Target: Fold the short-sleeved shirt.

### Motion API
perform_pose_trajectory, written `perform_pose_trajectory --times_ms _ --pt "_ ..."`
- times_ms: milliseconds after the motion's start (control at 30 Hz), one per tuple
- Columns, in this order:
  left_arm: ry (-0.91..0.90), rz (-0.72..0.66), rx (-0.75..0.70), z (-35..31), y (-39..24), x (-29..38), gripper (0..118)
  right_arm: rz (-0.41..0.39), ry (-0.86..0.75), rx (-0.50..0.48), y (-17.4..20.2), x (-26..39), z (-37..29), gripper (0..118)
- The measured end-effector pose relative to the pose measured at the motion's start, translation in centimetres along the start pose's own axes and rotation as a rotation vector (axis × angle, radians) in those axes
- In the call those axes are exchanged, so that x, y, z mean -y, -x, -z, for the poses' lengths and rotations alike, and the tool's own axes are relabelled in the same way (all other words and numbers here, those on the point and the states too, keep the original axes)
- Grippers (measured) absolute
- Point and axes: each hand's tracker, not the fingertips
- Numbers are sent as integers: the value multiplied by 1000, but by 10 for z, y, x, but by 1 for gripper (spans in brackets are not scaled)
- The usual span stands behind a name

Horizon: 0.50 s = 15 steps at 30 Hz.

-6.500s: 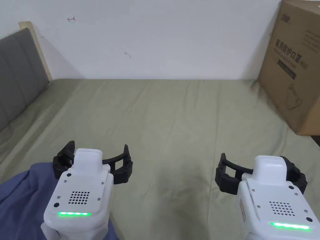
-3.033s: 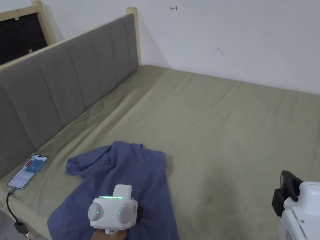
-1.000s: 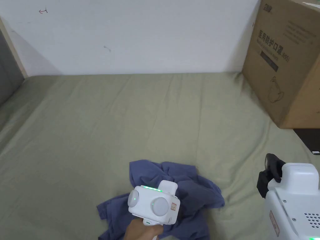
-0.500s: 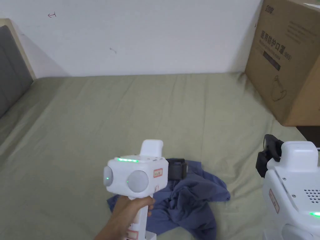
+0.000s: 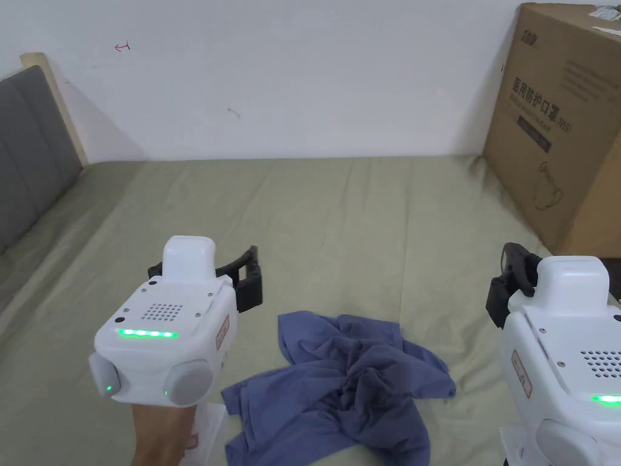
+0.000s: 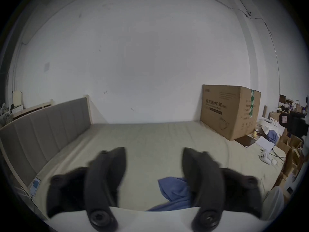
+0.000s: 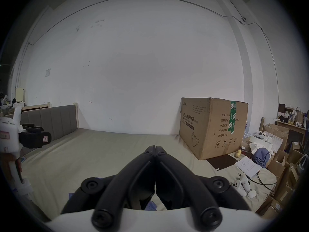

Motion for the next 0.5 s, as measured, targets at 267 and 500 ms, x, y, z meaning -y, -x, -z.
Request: perform_pose_trajectory --times_ms 267,500 --pt "-30 -10 -24 -8 8 13 0 -4 3 -15 7 0 -3 0" --pt "216 -65 -13 9 14 26 0 -1 16 -15 8 3 -2 0"
